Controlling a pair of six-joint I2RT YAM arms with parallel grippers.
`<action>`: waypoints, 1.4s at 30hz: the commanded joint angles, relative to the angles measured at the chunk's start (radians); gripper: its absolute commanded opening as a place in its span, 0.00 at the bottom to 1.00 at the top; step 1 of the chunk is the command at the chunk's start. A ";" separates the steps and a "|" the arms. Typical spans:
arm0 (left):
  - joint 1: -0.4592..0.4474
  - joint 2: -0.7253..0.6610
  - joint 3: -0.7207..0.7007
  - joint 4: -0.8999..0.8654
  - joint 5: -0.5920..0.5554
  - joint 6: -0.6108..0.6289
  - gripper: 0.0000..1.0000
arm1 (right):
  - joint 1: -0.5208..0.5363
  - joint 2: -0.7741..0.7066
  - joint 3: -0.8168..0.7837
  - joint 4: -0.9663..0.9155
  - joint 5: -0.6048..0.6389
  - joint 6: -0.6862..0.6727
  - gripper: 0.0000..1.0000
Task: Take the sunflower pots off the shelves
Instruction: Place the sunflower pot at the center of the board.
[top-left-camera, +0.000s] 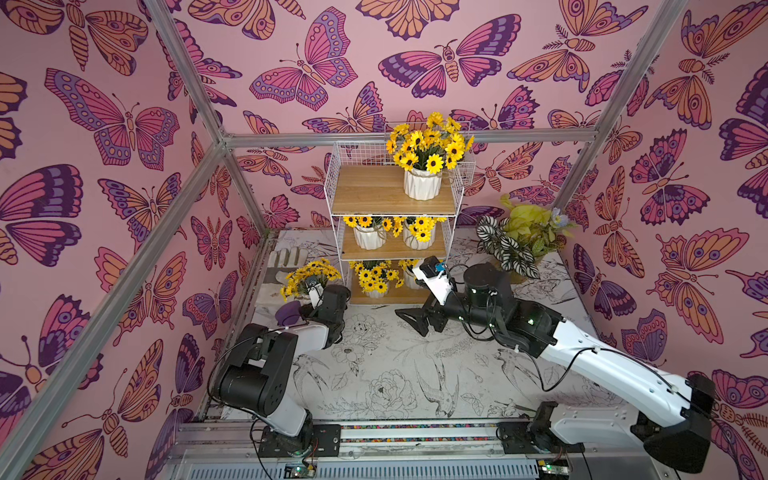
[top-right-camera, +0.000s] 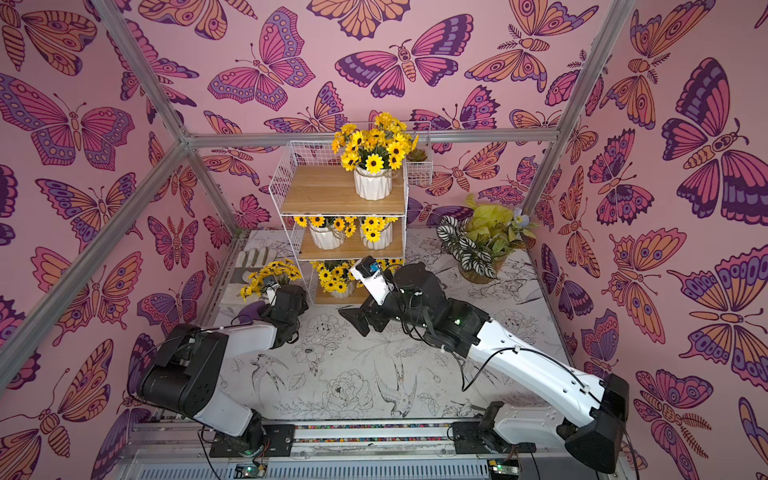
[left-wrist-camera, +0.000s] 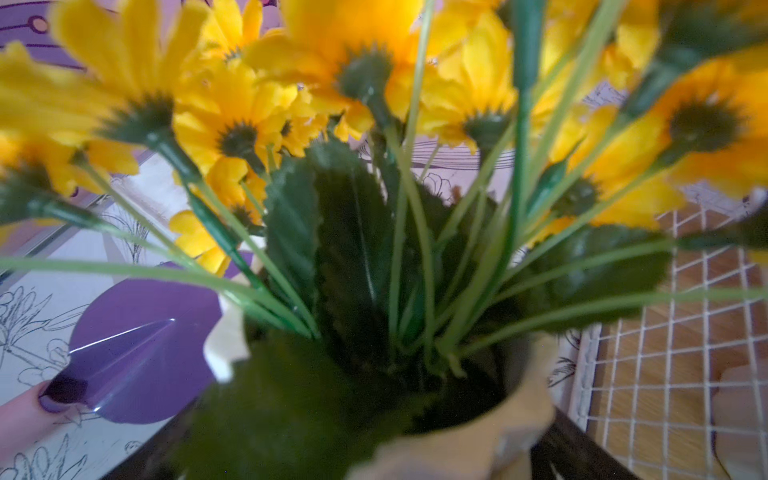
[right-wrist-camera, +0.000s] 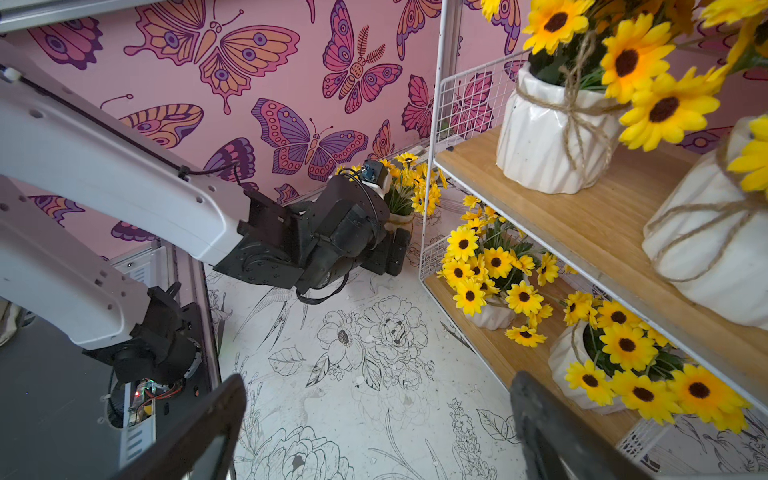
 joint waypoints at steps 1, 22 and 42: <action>-0.013 -0.039 -0.003 -0.018 -0.058 -0.051 0.68 | 0.011 -0.017 -0.006 0.026 0.015 0.011 0.99; -0.128 0.032 -0.082 -0.038 -0.170 -0.240 0.93 | 0.020 -0.043 -0.051 0.044 0.023 0.025 0.99; -0.270 -0.069 -0.116 -0.195 -0.247 -0.346 1.00 | 0.033 -0.050 -0.061 0.043 0.030 0.025 0.99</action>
